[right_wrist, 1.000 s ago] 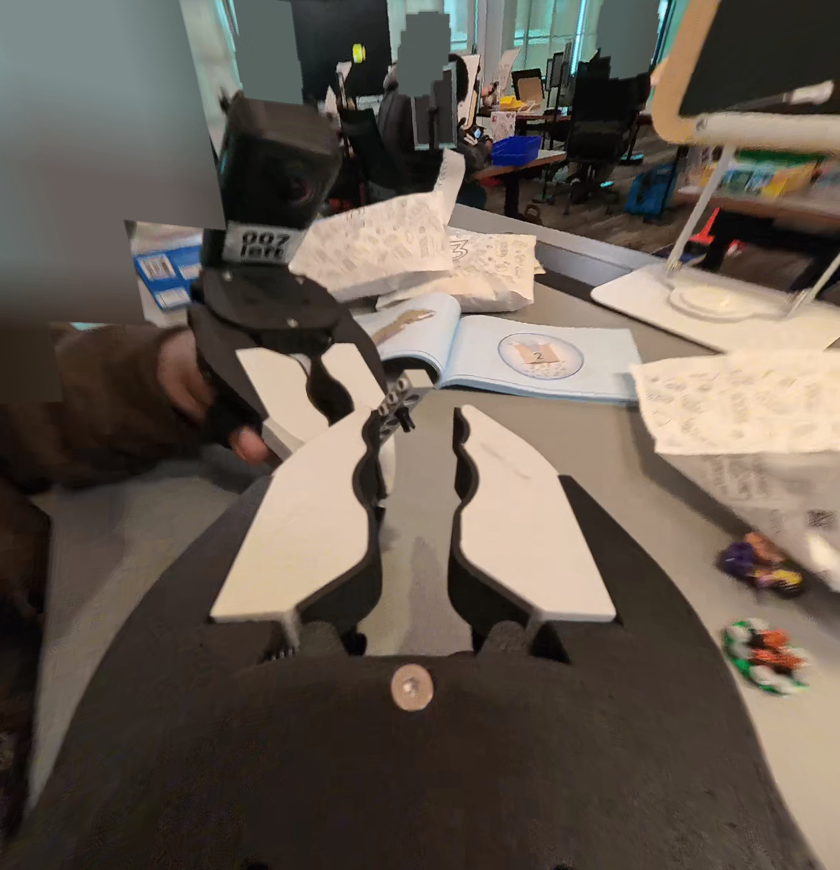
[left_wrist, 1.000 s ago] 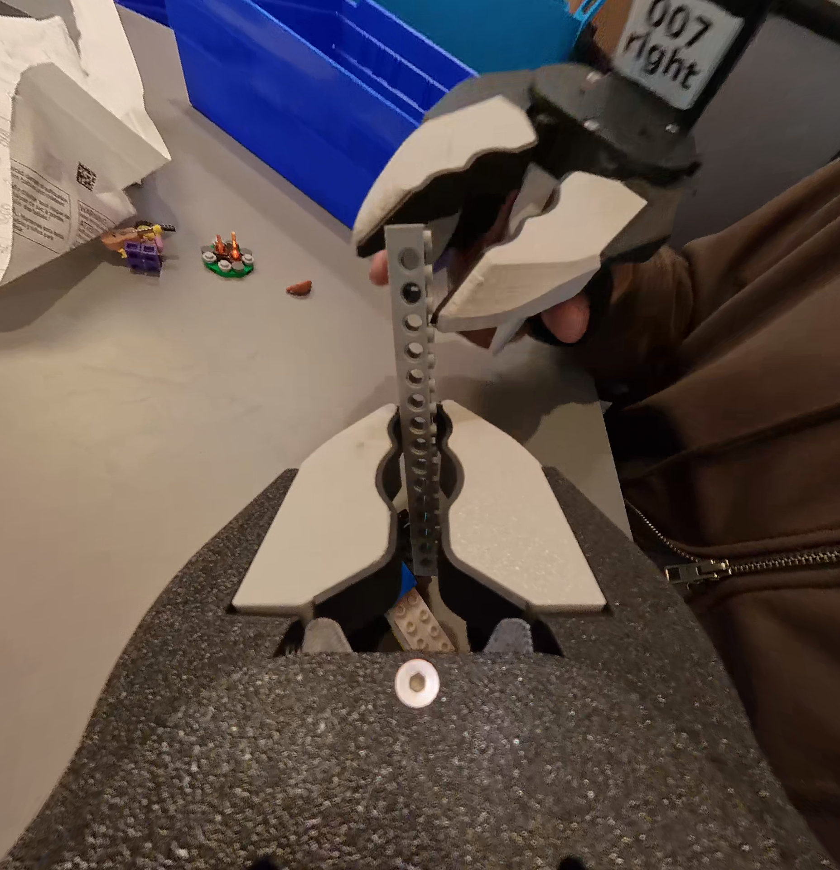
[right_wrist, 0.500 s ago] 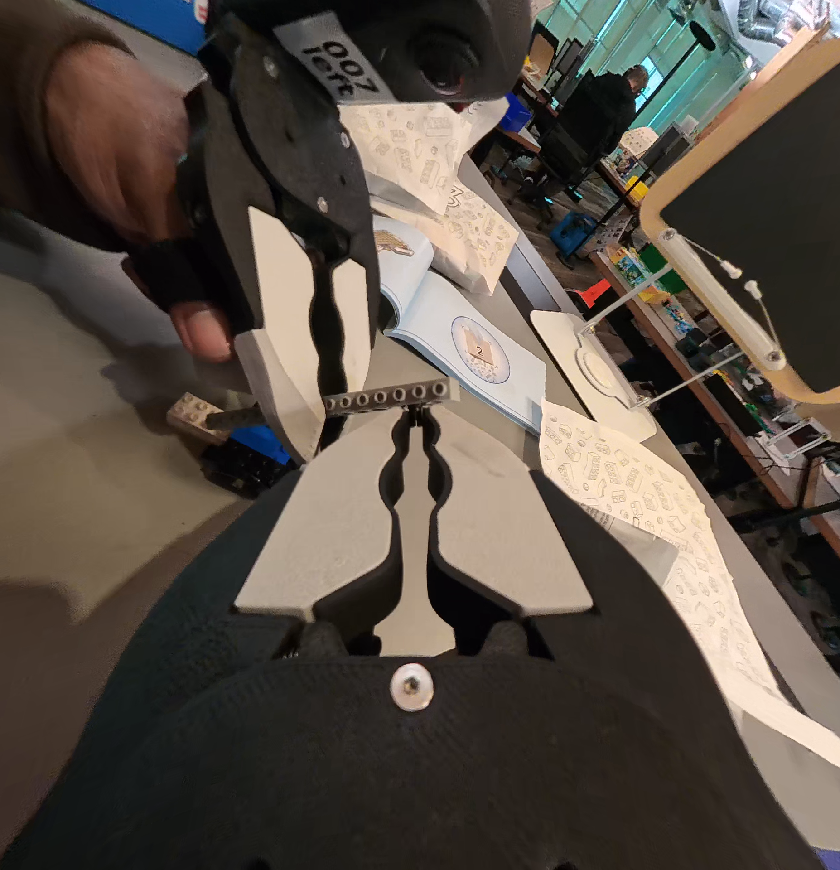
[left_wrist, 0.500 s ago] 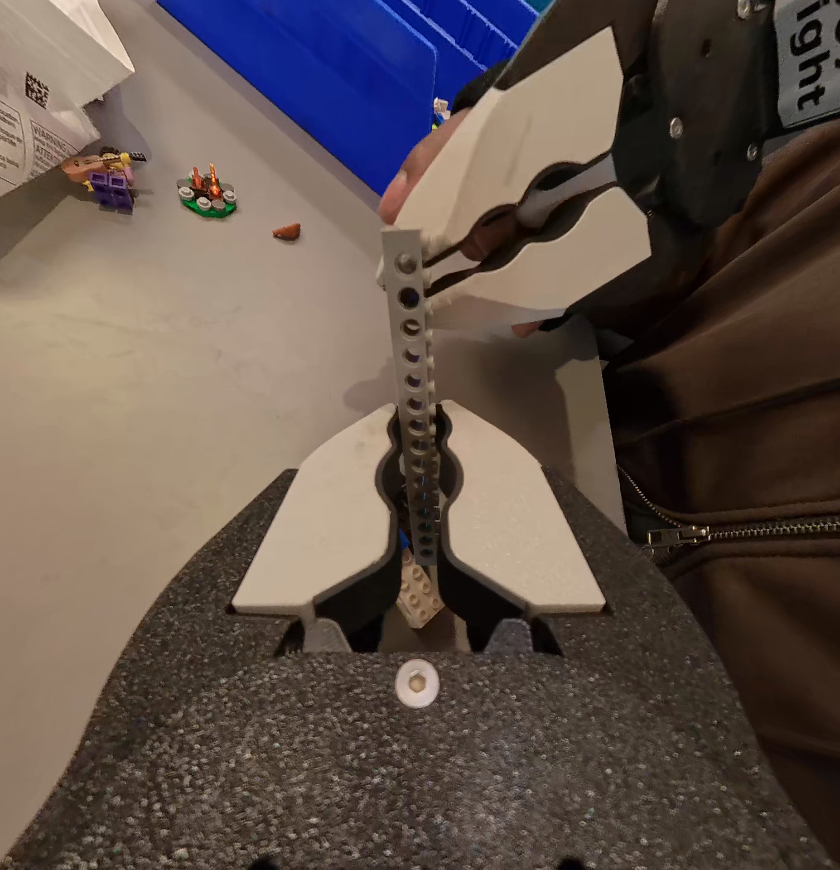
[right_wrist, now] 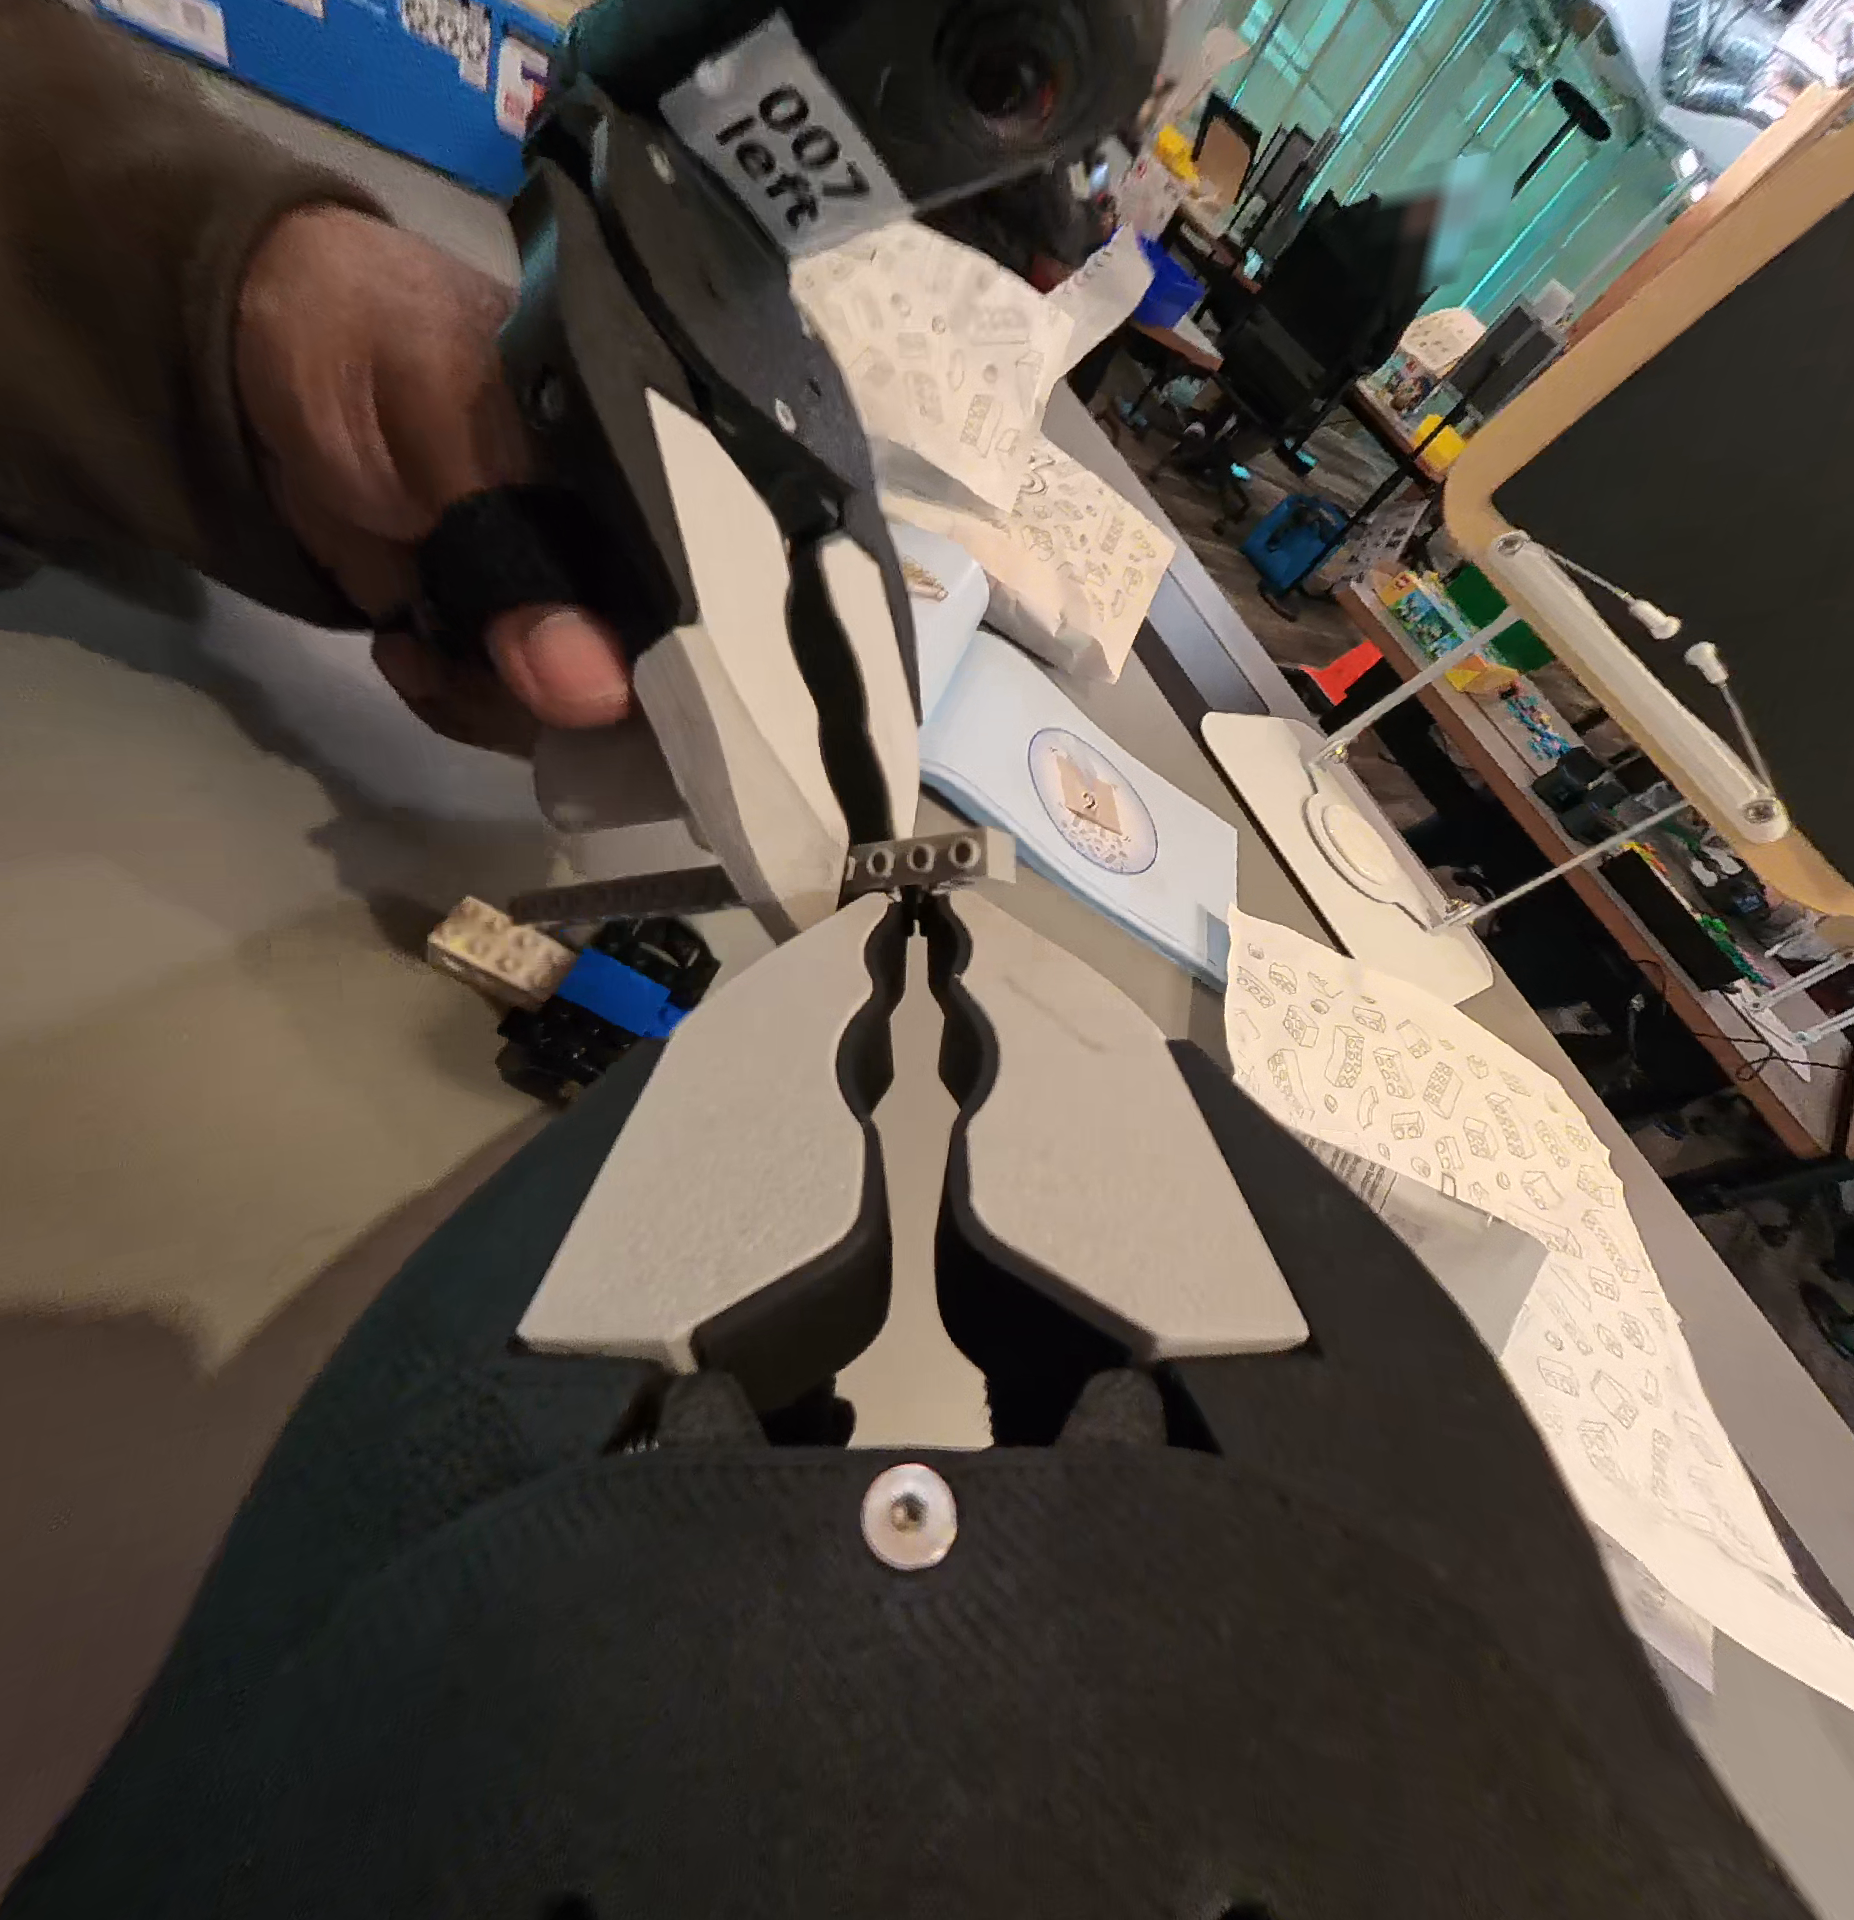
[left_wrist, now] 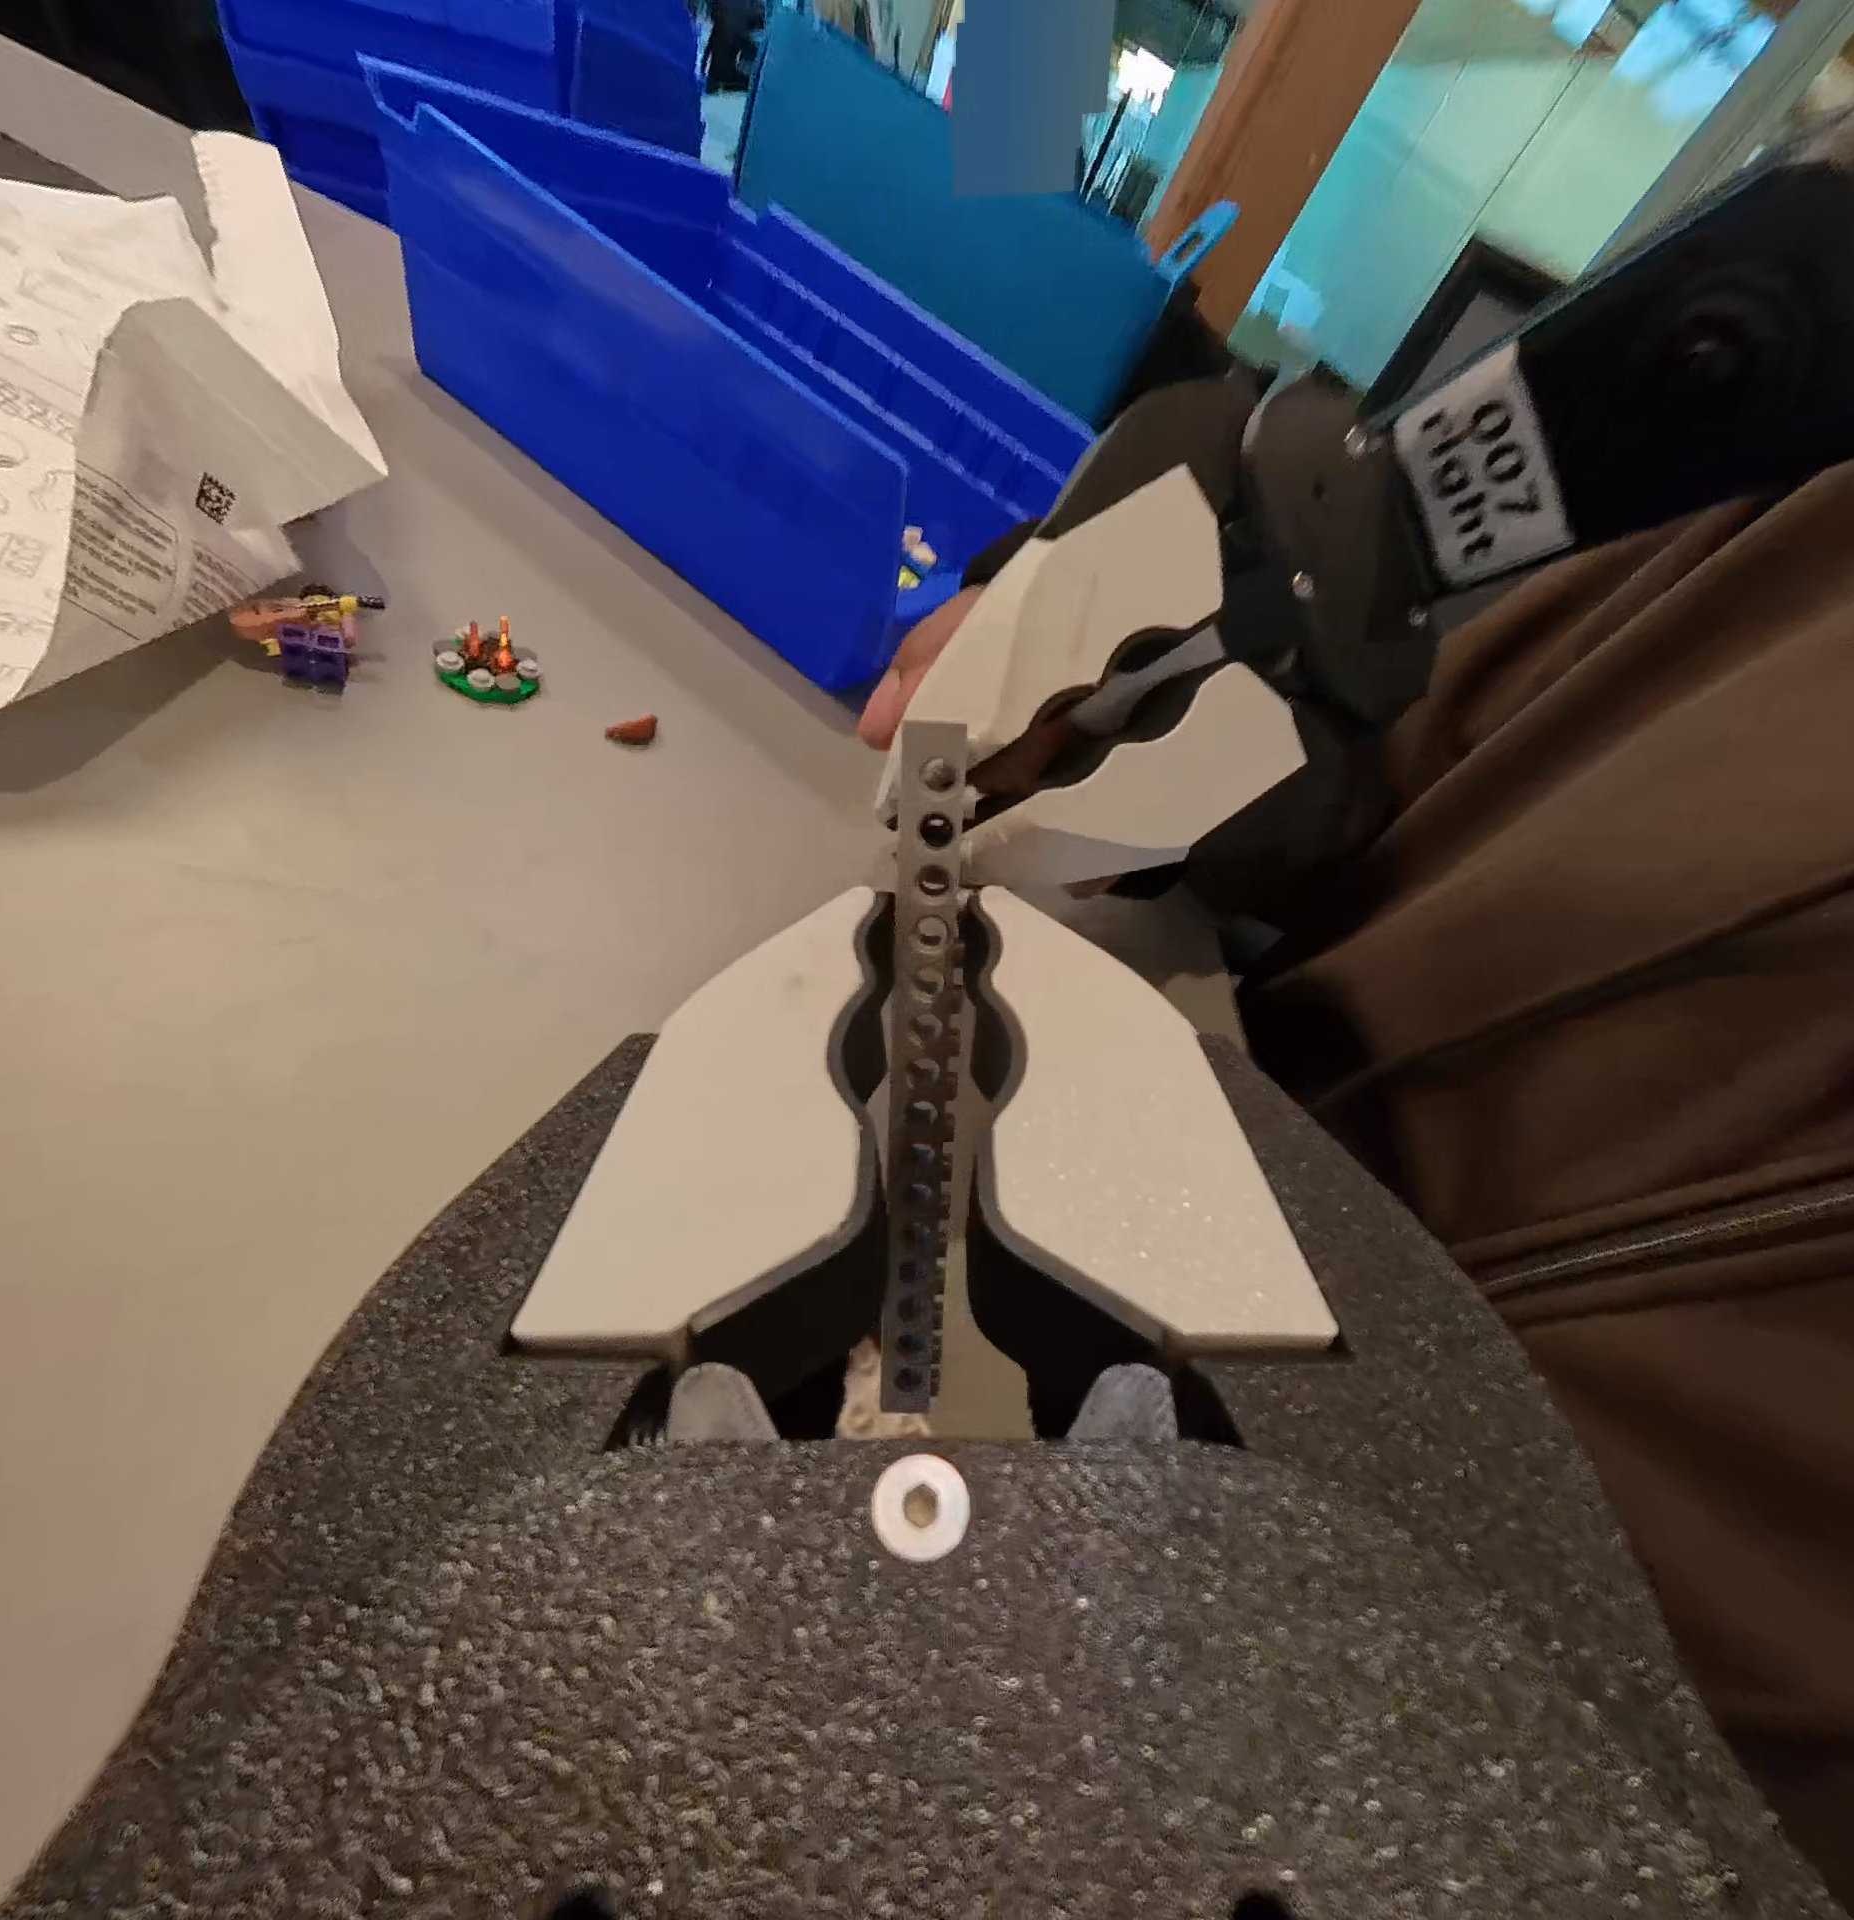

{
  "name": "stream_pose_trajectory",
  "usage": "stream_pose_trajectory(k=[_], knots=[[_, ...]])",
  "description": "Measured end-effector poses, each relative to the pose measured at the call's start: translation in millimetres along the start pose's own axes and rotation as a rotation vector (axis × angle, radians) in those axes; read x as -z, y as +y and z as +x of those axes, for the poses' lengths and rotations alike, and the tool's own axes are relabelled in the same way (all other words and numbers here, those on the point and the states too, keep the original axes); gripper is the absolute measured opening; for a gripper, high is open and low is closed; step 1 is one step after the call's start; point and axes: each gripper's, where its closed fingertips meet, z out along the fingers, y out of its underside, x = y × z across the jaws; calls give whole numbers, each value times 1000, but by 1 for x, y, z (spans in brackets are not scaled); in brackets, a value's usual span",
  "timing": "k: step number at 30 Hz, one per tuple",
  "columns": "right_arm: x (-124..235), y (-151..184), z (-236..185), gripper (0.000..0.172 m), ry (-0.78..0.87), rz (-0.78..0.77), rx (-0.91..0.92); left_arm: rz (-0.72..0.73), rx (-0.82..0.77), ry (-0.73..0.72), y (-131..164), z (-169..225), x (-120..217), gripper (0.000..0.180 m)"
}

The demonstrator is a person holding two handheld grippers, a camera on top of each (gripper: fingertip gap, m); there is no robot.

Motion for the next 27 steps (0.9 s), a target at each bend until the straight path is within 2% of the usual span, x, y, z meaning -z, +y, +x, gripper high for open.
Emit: stream_pose_trajectory(k=[7,10,12,15,18,22,24,27], knots=[[5,0,3,4,37,45,-14,60,105,59,-6,3,3,11],[23,11,23,4,134,45,-35,245,218,-56,-31,-38,49,11],[38,23,34,5,164,26,-108,255,207,-64,-32,-45,66,11],[67,39,54,4,257,-29,-138,222,179,-38,-29,-37,55,11],[114,59,98,4,458,-128,-149,168,161,-15,-21,-29,37,11],[178,118,151,9,681,-339,-266,181,163,38,-22,-19,28,11],[191,136,156,28,706,-410,-314,226,164,56,-28,-16,28,11],[178,123,139,32,637,-345,-349,327,172,70,-39,-14,28,11]])
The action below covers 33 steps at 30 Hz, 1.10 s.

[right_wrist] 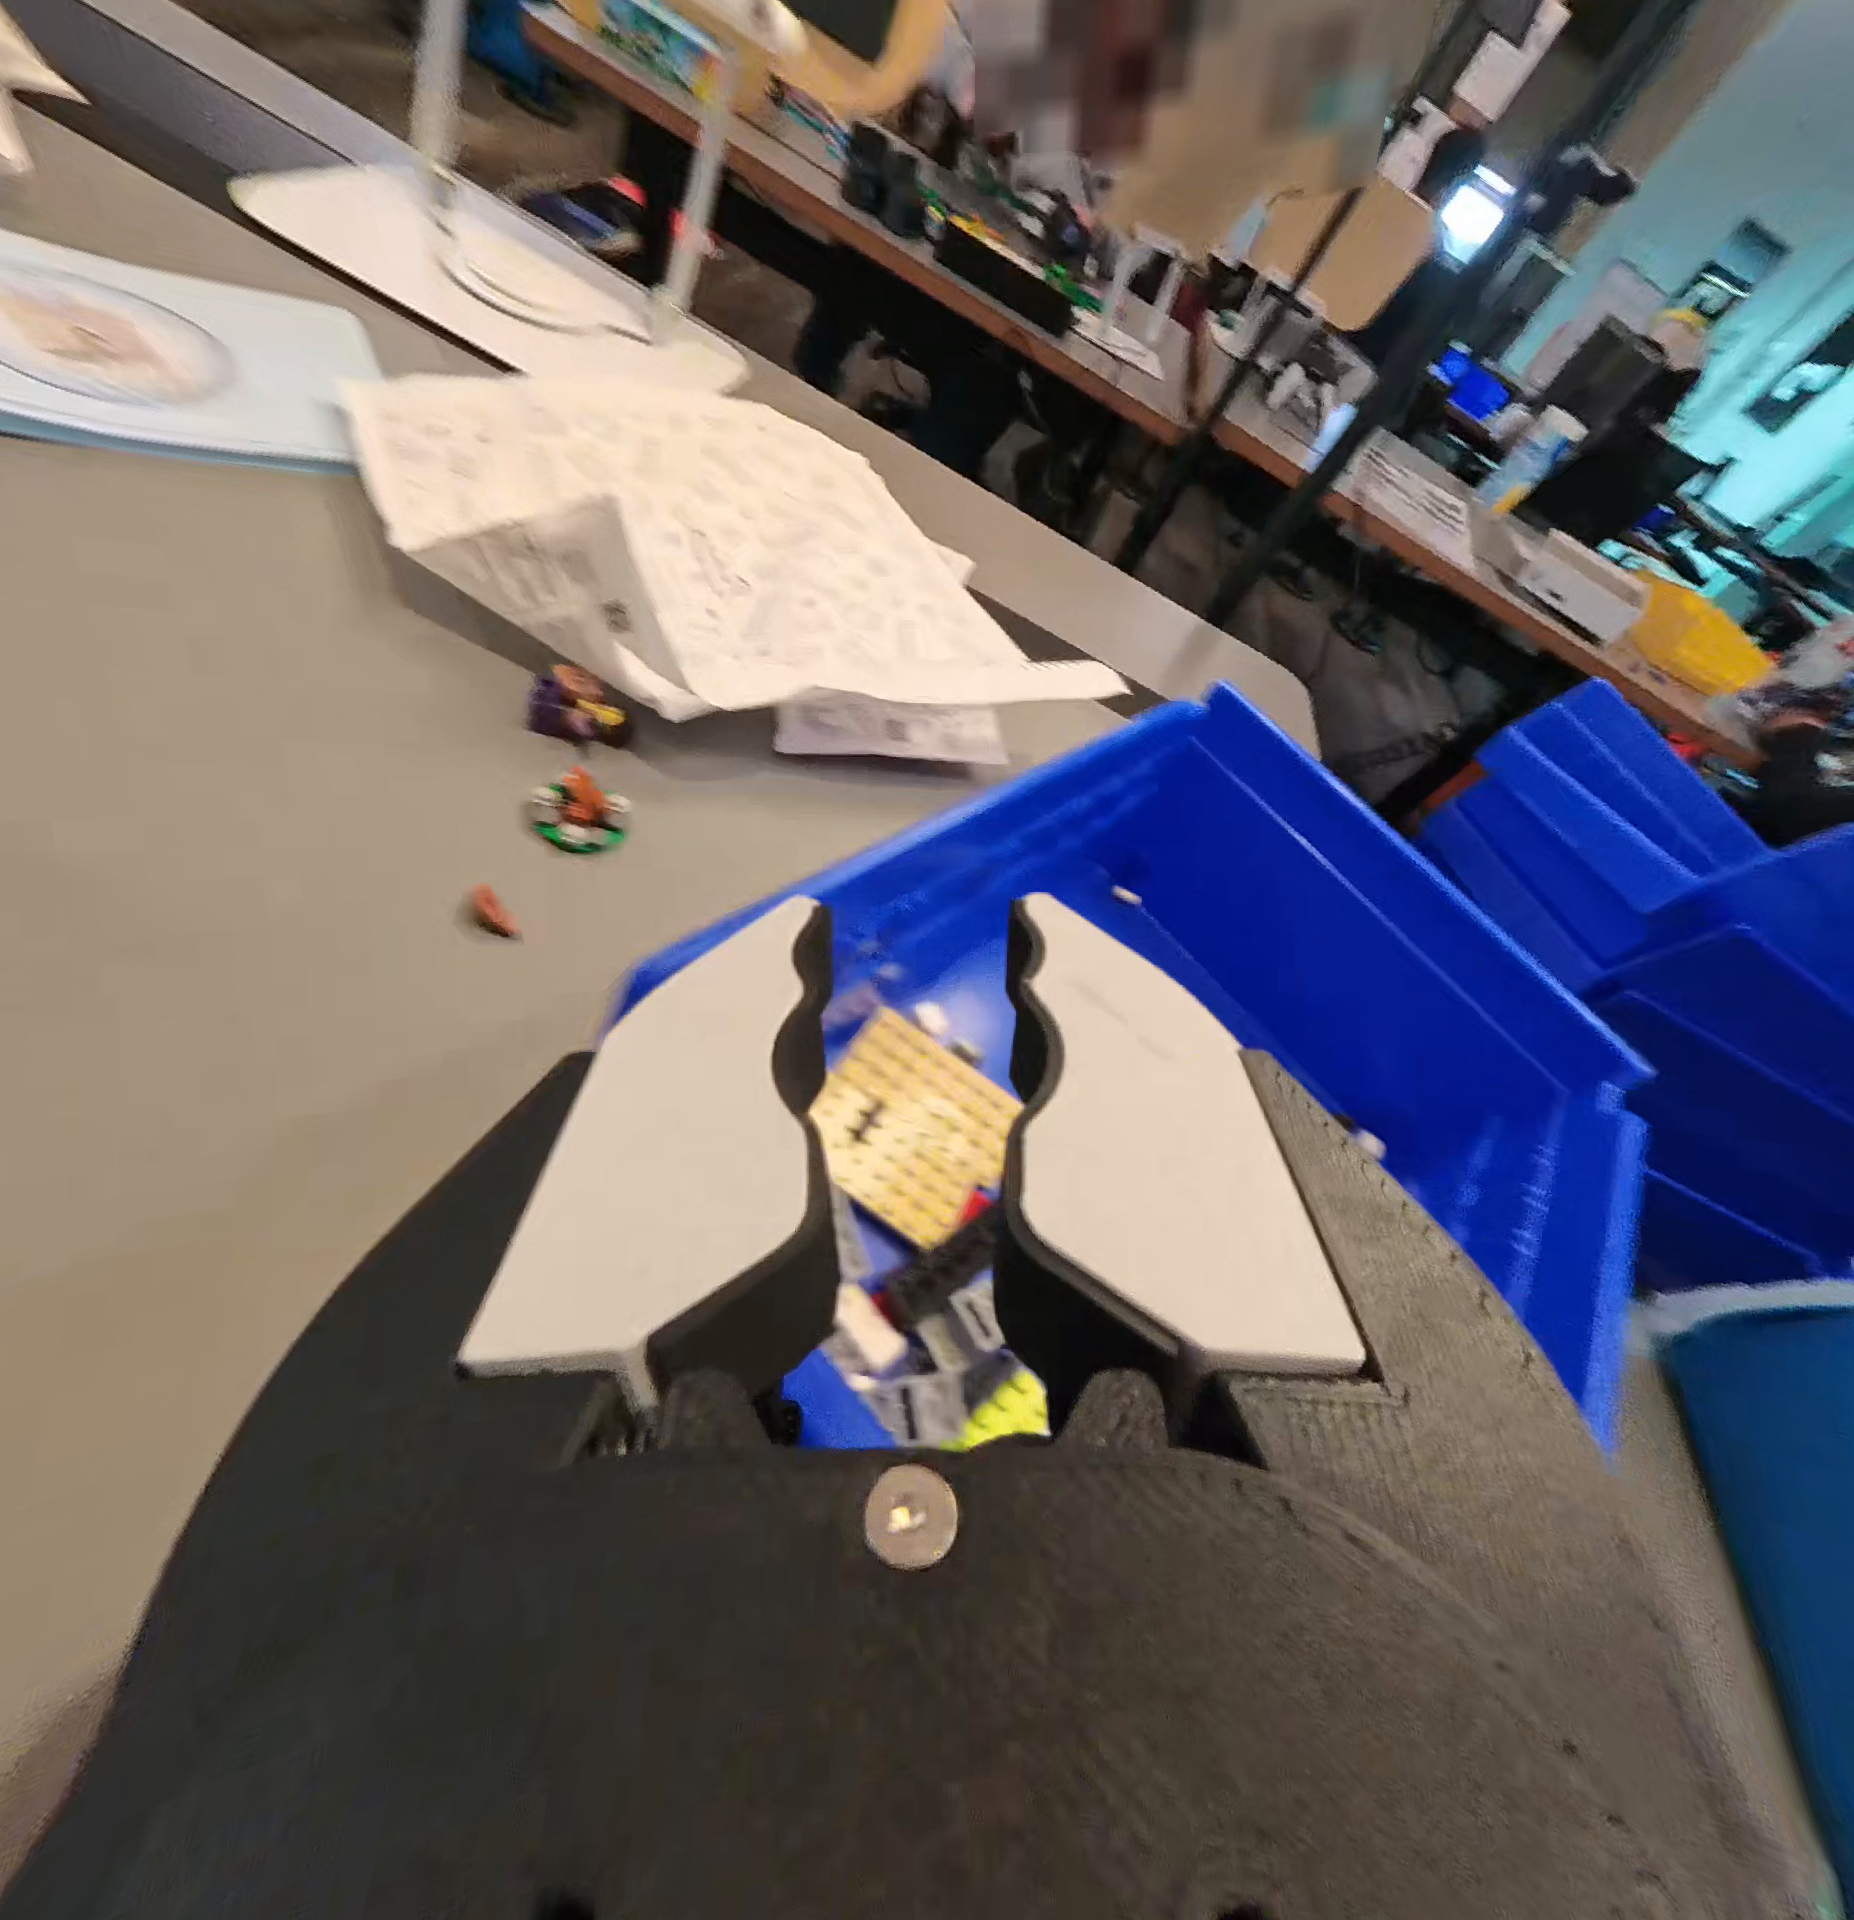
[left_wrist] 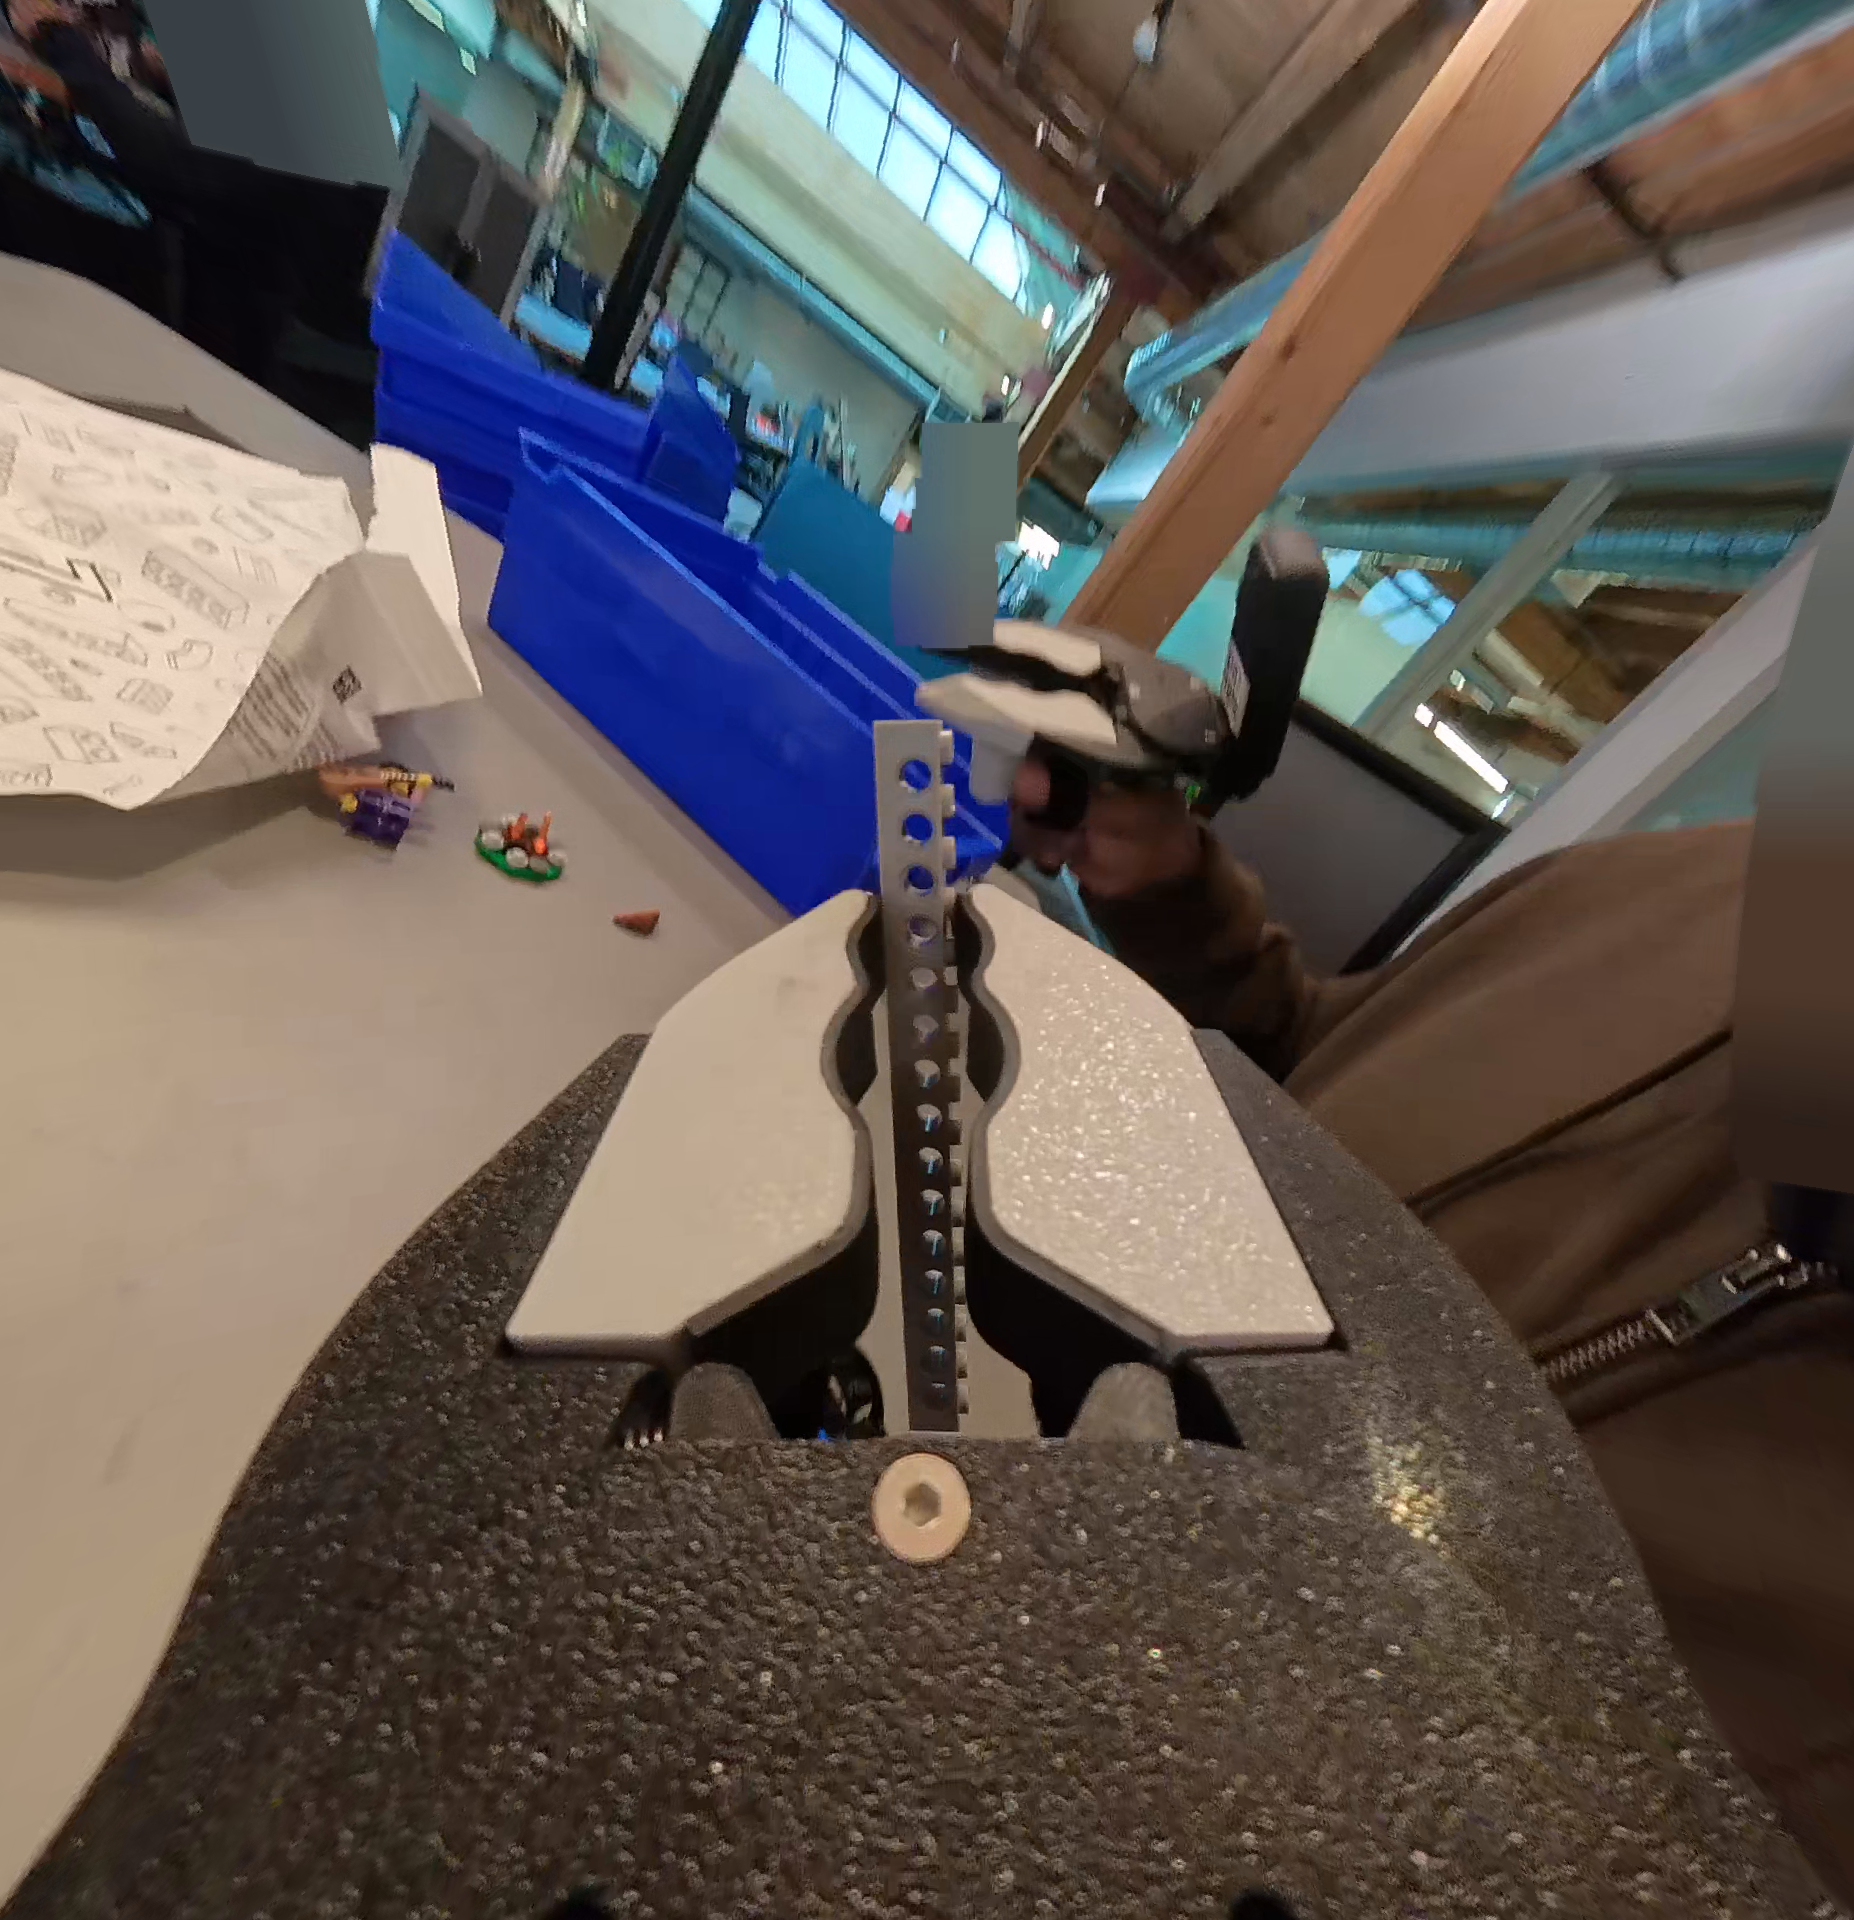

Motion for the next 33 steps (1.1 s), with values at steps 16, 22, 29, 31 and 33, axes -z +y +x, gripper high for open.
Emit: stream_pose_trajectory(k=[16,22,29,31,33], knots=[[23,-66,-258,13,-1089,108,-418,169,-2,163,-1,37,-38,12],[10,-59,-167,13,-780,143,-423,75,-115,7,-9,17,-21,44],[17,10,44,12,-50,-37,-357,-347,-347,-235,29,-25,11,53],[16,36,60,23,5,-157,-328,-452,-369,-241,46,-31,14,54],[15,45,57,35,-10,-212,-283,-520,-383,-253,58,-37,17,54]])
